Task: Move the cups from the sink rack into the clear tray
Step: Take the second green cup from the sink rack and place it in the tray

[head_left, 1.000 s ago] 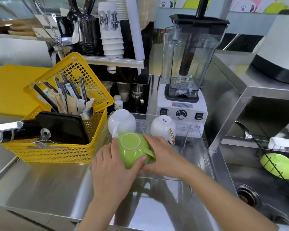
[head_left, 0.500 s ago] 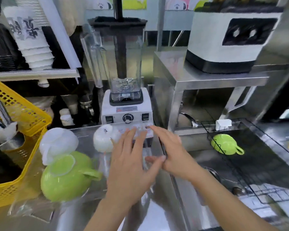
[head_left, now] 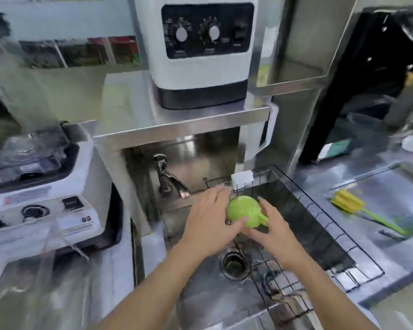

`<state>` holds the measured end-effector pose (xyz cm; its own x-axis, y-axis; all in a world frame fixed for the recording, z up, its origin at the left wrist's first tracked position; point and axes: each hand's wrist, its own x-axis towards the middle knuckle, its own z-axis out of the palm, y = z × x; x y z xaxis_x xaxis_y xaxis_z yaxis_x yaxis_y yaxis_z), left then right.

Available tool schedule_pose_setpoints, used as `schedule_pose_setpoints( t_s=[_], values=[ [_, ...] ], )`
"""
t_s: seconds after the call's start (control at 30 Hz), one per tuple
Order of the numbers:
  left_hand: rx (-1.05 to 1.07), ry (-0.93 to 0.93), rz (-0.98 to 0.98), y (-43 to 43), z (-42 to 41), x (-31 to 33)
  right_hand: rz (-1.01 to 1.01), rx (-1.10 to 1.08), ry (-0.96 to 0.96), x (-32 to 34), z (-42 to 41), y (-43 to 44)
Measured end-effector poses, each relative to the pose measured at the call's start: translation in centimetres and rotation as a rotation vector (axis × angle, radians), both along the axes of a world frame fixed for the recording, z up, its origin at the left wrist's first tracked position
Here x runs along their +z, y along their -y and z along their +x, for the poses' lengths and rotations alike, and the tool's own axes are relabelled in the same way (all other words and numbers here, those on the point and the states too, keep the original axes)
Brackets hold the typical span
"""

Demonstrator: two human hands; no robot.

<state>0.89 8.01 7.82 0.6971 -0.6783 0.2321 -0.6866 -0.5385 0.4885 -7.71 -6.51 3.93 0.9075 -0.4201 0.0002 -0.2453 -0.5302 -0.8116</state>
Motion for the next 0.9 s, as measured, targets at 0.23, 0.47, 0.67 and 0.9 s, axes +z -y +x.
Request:
schedule_pose_setpoints(
  t_s=[0.23, 0.47, 0.67, 0.9],
  values=[
    [-0.136, 0.066, 0.359, 7.5, 4.4, -5.8, -0.164, 0.031, -0.179, -4.9, 2.9, 7.2],
    [-0.127, -0.092, 0.614, 10.4, 6.4, -9.4, -0.209, 0.168, -0.24, -7.9, 6.4, 8.3],
    [-0.082, -0.213, 0.757, 13.1, 7.7, -10.9, -0.132, 0.19, -0.369, -9.2, 7.8, 9.4],
    [-0.072, -0.269, 0.736, 13.5, 8.4, -11.5, -0.104, 0.147, -0.332, -10.0, 7.8, 9.3]
  ],
)
